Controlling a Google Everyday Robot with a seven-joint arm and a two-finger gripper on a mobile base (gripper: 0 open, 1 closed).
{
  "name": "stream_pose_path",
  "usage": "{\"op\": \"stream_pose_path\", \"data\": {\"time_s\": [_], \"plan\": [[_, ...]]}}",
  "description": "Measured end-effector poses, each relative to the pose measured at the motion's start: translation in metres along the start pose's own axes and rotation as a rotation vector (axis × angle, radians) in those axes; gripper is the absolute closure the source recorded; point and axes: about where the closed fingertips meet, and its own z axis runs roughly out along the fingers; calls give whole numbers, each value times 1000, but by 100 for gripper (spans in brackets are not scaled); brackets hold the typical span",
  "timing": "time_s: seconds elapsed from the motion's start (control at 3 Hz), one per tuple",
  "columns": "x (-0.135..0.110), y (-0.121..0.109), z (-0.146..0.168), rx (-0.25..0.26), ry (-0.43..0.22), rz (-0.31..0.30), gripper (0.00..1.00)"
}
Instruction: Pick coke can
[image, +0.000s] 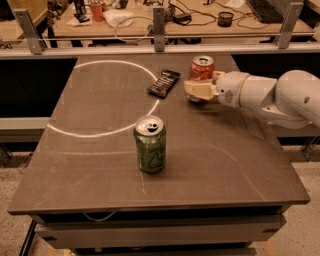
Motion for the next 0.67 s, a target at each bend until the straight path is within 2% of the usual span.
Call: {"op": "stream_pose_path", "data": {"time_s": [0.33,0.67], "plan": [[-50,-17,-43,-2,-4,-86,100],[-53,-16,-43,-12,-5,-90,100]]}}
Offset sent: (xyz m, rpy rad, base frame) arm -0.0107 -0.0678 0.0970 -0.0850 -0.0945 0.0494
